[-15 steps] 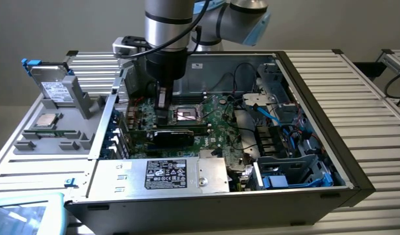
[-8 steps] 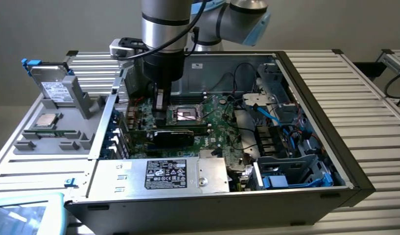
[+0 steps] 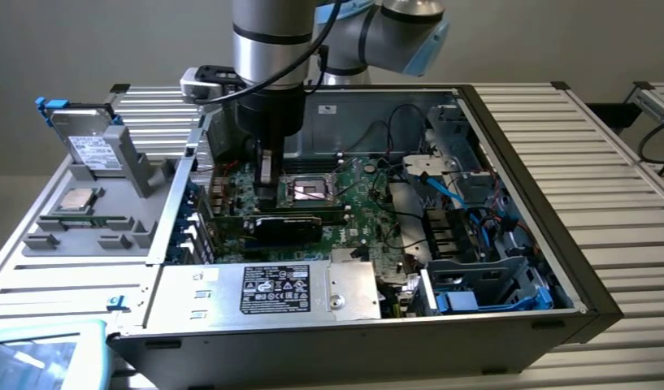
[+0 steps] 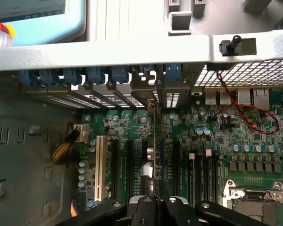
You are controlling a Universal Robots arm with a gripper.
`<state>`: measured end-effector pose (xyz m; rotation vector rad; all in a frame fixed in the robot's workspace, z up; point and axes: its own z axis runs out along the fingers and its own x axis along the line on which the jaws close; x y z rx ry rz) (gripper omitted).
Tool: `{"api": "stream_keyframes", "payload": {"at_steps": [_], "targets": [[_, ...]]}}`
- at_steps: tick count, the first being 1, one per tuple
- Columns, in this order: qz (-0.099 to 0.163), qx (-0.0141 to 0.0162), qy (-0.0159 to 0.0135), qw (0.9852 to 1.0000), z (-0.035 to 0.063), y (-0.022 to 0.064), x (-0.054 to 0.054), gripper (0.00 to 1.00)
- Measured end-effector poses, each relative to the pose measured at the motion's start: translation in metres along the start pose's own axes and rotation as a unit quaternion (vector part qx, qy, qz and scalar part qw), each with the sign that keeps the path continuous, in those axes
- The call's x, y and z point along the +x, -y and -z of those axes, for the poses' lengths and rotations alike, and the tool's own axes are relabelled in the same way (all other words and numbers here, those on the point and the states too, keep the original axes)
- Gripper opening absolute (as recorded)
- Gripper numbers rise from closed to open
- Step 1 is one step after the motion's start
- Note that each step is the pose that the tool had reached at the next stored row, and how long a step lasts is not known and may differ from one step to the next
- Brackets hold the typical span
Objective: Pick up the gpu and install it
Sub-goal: 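Press down on the gpu until it lock into place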
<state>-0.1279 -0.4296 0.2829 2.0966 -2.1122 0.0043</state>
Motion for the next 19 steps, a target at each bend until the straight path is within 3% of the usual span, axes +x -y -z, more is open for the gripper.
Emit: {"api": "stream_keyframes", "payload": {"at_steps": [5, 6, 10, 12, 15, 19], "targets": [[0.009, 0.0054, 0.0435, 0.999, -0.0001, 0.0, 0.0009, 0.12], [0.009, 0.0059, 0.0456, 0.9989, 0.0, 0.0, 0.0009, 0.12], [0.009, 0.0061, 0.0458, 0.9989, -0.0001, 0.0, 0.0009, 0.12], [0.01, 0.0087, 0.0457, 0.9989, -0.0001, -0.0001, 0.0009, 0.12], [0.011, 0.0158, 0.0456, 0.9988, -0.0002, -0.0008, 0.0005, 0.12], [0.011, 0.0158, 0.0455, 0.9988, -0.0002, -0.0023, 0.0006, 0.12]]}}
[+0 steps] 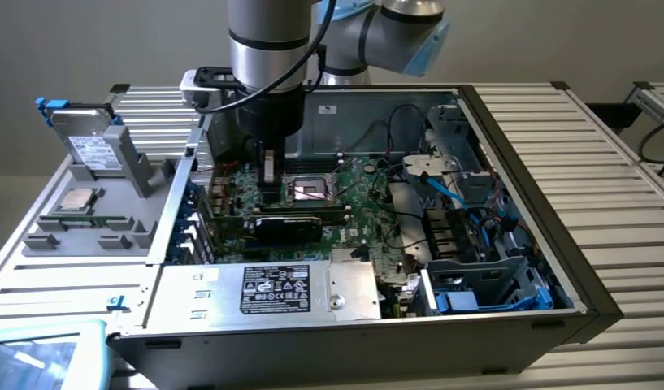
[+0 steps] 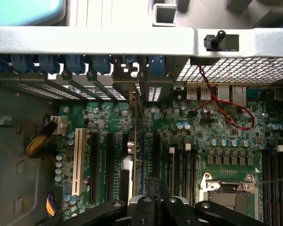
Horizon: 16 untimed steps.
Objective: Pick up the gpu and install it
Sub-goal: 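Press down on the gpu until it lock into place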
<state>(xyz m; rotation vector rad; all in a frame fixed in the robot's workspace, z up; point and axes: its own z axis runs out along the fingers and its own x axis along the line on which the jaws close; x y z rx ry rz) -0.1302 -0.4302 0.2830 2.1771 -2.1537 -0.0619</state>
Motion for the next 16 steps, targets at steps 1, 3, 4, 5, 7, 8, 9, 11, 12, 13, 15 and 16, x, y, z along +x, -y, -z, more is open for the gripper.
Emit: {"api": "stream_keyframes", "payload": {"at_steps": [1, 3, 4, 5, 7, 8, 9, 11, 12, 13, 15, 16], "targets": [[0.0, 0.0, 0.0, 1.0, -0.0001, -0.001, 0.0, 0.12], [0.0, 0.0001, 0.0, 1.0, -0.0003, -0.0035, -0.0001, 0.12], [0.0, 0.0001, 0.0001, 1.0, -0.0005, -0.0046, -0.0001, 0.12], [0.0, 0.0, 0.0, 1.0, -0.0005, -0.0051, 0.0, 0.12], [0.001, 0.0001, -0.0001, 1.0, -0.0006, -0.0053, 0.0011, 0.12], [0.001, 0.0001, 0.0, 1.0, -0.0007, -0.0055, 0.0015, 0.12], [0.001, 0.0001, -0.0001, 1.0, -0.0008, -0.0056, 0.0021, 0.12], [0.002, 0.0001, -0.0001, 1.0, -0.001, -0.0059, 0.0034, 0.12], [0.002, 0.0001, -0.0001, 1.0, -0.0012, -0.0062, 0.0039, 0.12], [0.002, 0.0001, -0.0001, 1.0, -0.0012, -0.0064, 0.0043, 0.12], [0.002, 0.0001, -0.0001, 1.0, -0.0014, -0.0067, 0.005, 0.12], [0.002, 0.0001, -0.0001, 1.0, -0.0015, -0.0069, 0.0054, 0.12]]}}
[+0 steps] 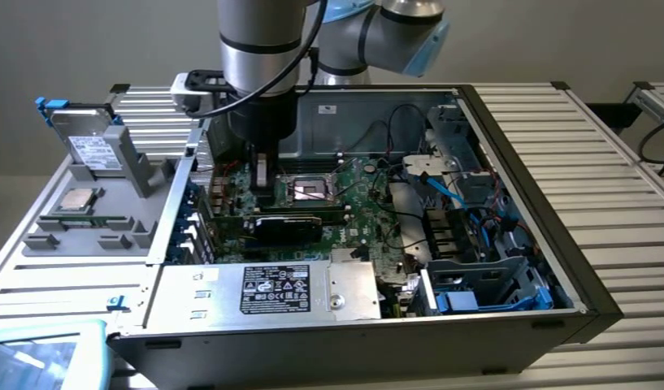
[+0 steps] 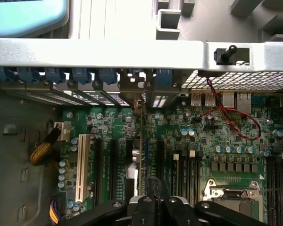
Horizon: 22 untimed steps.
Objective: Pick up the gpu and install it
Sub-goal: 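Press down on the gpu until it lock into place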
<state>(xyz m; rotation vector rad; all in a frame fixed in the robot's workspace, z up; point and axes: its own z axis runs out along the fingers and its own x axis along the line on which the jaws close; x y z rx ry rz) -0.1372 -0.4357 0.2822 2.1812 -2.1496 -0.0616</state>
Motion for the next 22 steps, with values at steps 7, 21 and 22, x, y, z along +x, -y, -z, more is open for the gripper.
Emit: {"api": "stream_keyframes", "payload": {"at_steps": [7, 21, 22], "targets": [[0.0, 0.0, 0.0, 1.0, -0.0009, -0.0017, 0.0033, 0.12], [0.0, 0.0, 0.0001, 1.0, -0.003, -0.0054, 0.0099, 0.12], [0.0, 0.0, 0.0001, 1.0, -0.0032, -0.006, 0.01, 0.12]]}}
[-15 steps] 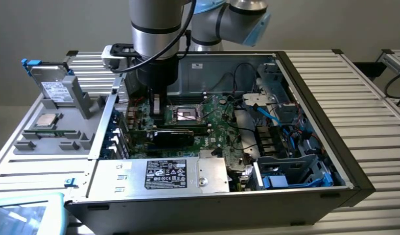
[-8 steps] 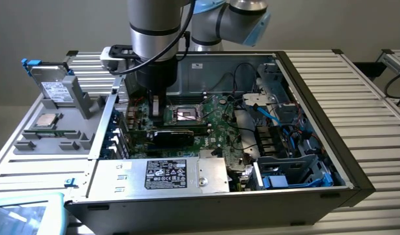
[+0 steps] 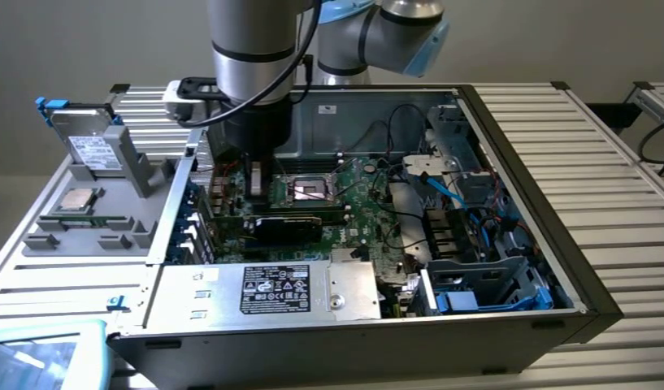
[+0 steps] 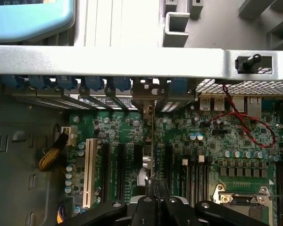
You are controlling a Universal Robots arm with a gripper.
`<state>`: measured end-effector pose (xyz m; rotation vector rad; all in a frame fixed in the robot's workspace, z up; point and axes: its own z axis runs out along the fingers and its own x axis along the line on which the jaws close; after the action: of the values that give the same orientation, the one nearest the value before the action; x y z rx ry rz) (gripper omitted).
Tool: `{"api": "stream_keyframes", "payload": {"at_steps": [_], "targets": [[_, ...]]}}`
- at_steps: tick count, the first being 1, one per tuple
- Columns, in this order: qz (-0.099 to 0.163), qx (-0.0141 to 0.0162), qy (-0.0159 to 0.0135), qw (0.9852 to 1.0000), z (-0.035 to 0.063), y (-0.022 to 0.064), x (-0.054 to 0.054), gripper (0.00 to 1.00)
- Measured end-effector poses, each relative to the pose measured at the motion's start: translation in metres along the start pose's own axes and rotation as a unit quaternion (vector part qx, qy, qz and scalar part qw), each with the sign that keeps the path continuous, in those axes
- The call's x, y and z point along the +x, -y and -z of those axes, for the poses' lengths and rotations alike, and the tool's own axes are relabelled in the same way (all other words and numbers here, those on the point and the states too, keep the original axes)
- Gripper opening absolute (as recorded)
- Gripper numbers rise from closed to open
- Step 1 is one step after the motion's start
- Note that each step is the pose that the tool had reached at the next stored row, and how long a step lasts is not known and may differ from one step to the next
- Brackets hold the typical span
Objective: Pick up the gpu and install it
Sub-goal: 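Press down on the gpu until it lock into place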
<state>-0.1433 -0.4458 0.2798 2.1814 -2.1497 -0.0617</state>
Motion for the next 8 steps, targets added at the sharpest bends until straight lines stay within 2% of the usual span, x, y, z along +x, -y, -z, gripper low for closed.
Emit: {"api": "stream_keyframes", "payload": {"at_steps": [8], "targets": [[0.0, 0.0, -0.0001, 1.0, -0.0012, -0.0032, 0.0019, 0.12]]}}
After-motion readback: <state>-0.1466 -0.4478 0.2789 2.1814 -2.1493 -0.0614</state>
